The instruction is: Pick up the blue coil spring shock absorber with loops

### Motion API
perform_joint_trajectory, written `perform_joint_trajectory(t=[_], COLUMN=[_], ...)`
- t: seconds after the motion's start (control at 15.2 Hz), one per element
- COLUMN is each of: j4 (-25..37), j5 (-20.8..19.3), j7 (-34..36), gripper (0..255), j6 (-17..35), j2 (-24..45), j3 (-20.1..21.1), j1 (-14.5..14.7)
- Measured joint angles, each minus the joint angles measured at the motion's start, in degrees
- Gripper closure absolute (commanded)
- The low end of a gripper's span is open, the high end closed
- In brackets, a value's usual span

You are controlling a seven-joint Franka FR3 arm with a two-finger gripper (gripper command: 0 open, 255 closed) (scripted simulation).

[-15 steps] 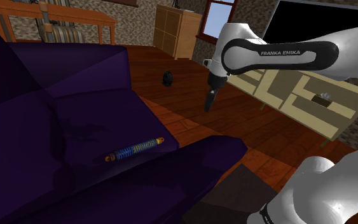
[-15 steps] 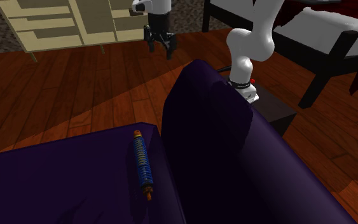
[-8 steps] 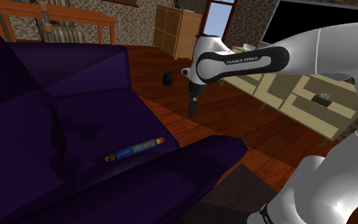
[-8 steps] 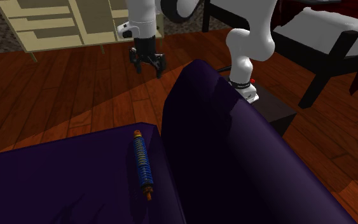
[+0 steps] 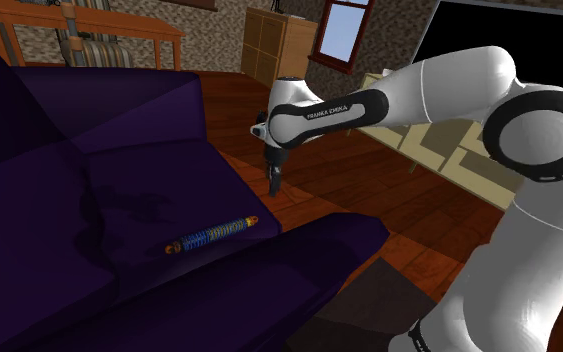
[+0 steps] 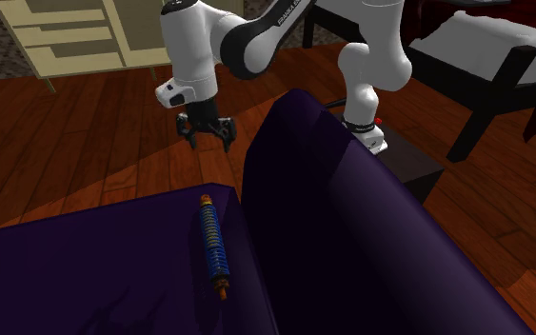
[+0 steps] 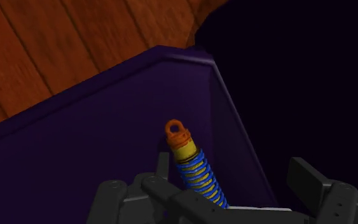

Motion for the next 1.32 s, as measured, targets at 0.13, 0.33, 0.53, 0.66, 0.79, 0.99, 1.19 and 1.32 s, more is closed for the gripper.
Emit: perform_joint_trajectory(t=[0.13,0.33,0.53,0.66,0.79,0.99,1.19,1.32], j4=[2.31,6.02,9.91,13.01,15.22,19.78,22.56,22.77], j5=[0.34,0.57,0.46,0.17,-0.2,-0.98,-1.51,-1.61], j7=[-2.75,-6.45,-10.07,-12.1,-14.27,-17.27,-18.76,-18.9], gripper=[0,0,0,0,0,0,0,0], j6=[0.83,2.15,2.94,3.17,3.41,3.52,4.0,4.89], j2=[3.49,9.02,14.24,17.93,20.77,26.05,29.63,30.75], j3=[0.82,2.25,3.69,4.72,5.7,7.11,7.82,7.88], j1=[0.31,0.88,1.4,1.99,2.5,3.5,4.21,4.33])
